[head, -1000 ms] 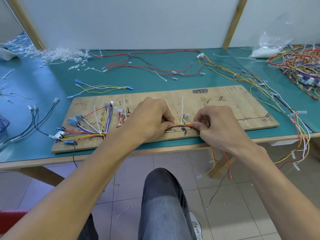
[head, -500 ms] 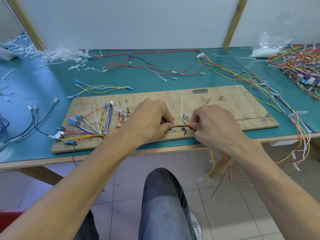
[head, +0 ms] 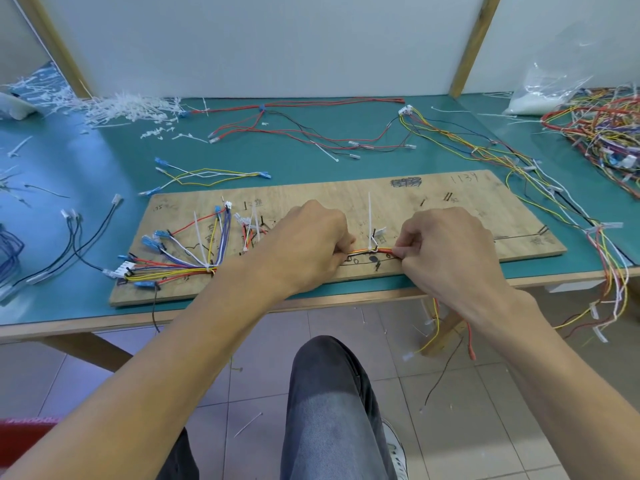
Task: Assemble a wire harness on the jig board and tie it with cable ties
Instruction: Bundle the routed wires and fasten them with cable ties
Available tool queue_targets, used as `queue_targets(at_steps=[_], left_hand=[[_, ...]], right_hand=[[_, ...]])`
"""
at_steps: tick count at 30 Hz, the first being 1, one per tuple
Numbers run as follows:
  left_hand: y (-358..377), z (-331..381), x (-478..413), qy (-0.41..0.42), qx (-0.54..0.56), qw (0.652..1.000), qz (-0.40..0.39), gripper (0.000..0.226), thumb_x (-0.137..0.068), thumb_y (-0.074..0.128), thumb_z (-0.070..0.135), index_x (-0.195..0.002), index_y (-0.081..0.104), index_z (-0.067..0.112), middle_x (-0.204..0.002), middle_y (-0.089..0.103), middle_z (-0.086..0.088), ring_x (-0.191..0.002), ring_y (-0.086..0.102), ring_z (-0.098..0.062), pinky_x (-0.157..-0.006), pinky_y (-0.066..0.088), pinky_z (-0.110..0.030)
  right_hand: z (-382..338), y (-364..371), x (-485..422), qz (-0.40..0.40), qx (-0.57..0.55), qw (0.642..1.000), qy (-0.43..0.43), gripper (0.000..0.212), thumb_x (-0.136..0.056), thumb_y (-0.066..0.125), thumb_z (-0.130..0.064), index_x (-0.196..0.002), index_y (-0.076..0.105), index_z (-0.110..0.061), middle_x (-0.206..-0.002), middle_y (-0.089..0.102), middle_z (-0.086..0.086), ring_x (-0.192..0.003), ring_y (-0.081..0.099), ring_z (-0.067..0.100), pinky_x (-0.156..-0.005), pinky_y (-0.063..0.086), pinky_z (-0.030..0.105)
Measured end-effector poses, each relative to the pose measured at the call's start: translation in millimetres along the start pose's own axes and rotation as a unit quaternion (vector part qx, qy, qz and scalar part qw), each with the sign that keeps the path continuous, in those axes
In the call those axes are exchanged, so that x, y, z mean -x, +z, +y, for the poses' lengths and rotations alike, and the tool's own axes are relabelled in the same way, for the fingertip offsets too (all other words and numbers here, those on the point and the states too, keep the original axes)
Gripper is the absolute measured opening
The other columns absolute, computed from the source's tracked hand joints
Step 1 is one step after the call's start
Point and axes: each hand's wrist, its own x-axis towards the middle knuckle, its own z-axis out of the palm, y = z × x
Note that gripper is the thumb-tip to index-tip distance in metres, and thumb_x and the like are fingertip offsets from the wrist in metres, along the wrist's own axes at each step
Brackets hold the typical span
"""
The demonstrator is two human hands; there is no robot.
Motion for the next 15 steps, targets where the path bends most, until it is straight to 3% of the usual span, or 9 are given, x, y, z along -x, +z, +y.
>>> queue_targets(at_steps=[3, 5, 8, 10, 13, 15], left_hand=[[5, 3, 2, -0.002, -0.035, 0.999, -0.006, 0.028, -0.1, 0.054, 0.027, -0.109, 0.08, 0.019, -0.114, 0.076, -0.009, -0.107, 0.069, -0.036, -0.09, 0.057, -0.044], [3, 4, 5, 0.001, -0.015, 1.0, 0.017, 0.027, -0.095, 0.058, 0.024, -0.11, 0.081, 0.022, -0.114, 0.078, 0.0, -0.11, 0.069, -0.03, -0.093, 0.056, -0.042], [-5, 4, 8, -0.007, 0.034, 0.999, 0.022, 0.033, -0.088, 0.064, 0.019, -0.114, 0.081, 0.029, -0.115, 0.077, 0.014, -0.114, 0.068, -0.017, -0.1, 0.053, -0.035], [-11, 4, 7, -0.023, 0.054, 0.998, -0.006, 0.038, -0.085, 0.06, 0.017, -0.113, 0.08, 0.034, -0.106, 0.079, 0.014, -0.109, 0.069, -0.015, -0.099, 0.054, -0.033], [-25, 1, -3, -0.048, 0.124, 0.99, -0.037, 0.036, -0.084, 0.059, 0.015, -0.105, 0.083, 0.032, -0.096, 0.079, 0.016, -0.098, 0.071, -0.003, -0.095, 0.057, -0.03], [-33, 1, -15, -0.051, 0.148, 0.987, -0.033, 0.022, -0.088, 0.066, 0.024, -0.1, 0.082, 0.032, -0.092, 0.079, 0.018, -0.089, 0.07, 0.005, -0.091, 0.057, -0.027]], right_hand=[[-2, -3, -1, -0.013, 0.04, 0.999, -0.004, 0.008, -0.086, 0.072, -0.03, -0.09, 0.079, -0.03, -0.095, 0.071, 0.0, -0.094, 0.063, 0.034, -0.07, 0.04, 0.036], [-1, -4, -4, -0.016, 0.047, 0.998, -0.031, 0.019, -0.087, 0.067, -0.028, -0.101, 0.078, -0.03, -0.102, 0.07, -0.004, -0.1, 0.063, 0.032, -0.071, 0.043, 0.037], [-3, -2, -4, -0.023, -0.045, 0.994, -0.093, 0.024, -0.09, 0.066, -0.025, -0.111, 0.077, -0.031, -0.103, 0.065, -0.014, -0.102, 0.061, 0.018, -0.079, 0.053, 0.04], [-3, 5, -4, -0.011, -0.119, 0.986, -0.119, 0.018, -0.089, 0.072, -0.024, -0.105, 0.079, -0.029, -0.096, 0.064, -0.015, -0.091, 0.06, 0.012, -0.082, 0.053, 0.039], [2, 16, -6, 0.01, -0.186, 0.976, -0.11, 0.004, -0.089, 0.082, -0.026, -0.092, 0.081, -0.024, -0.083, 0.066, -0.013, -0.076, 0.059, 0.004, -0.073, 0.042, 0.016], [6, 22, -6, 0.0, -0.217, 0.972, -0.093, 0.004, -0.088, 0.084, -0.026, -0.089, 0.083, -0.022, -0.081, 0.067, -0.013, -0.074, 0.058, -0.002, -0.068, 0.037, 0.008]])
